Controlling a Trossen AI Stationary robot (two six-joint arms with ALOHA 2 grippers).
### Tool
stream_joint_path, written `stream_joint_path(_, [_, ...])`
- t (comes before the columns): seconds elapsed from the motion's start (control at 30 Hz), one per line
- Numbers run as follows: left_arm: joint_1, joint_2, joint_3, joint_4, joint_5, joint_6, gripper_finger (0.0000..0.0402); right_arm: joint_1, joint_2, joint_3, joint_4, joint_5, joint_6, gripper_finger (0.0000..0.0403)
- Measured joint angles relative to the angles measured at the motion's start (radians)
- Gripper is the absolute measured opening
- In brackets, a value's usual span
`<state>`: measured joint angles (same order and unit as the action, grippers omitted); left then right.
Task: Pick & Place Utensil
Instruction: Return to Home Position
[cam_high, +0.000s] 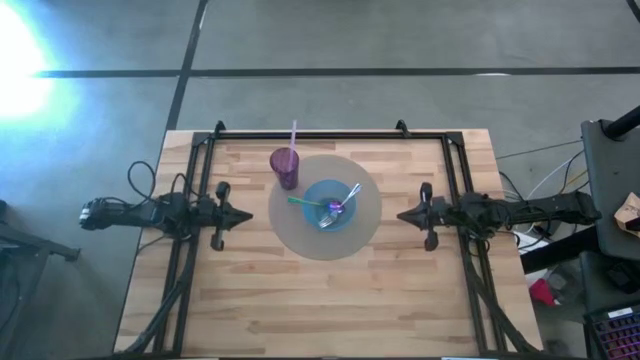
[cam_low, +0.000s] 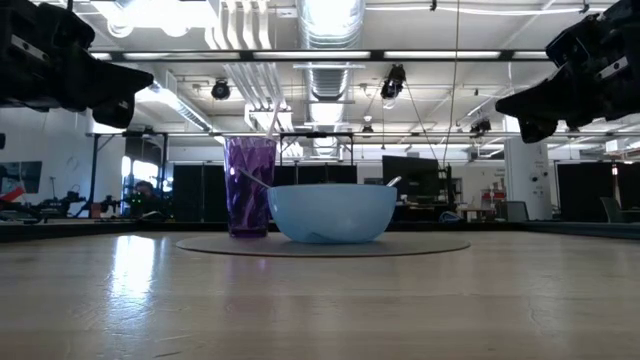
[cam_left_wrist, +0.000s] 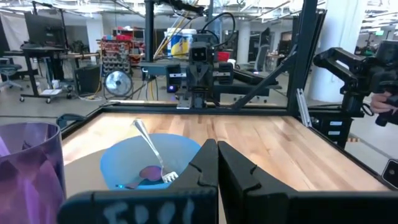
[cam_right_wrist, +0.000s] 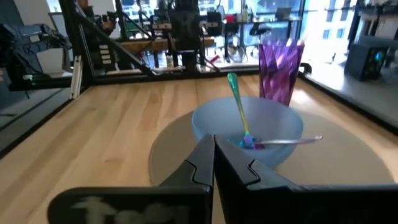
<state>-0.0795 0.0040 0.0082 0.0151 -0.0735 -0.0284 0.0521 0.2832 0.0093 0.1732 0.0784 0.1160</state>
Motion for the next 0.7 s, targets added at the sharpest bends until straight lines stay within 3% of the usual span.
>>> stream_joint_path(0.7, [0.000, 0.000, 0.000, 0.017, -0.005, -0.002, 0.0000, 0.000, 0.002, 0.000, -0.006, 0.000, -0.044, 0.0008])
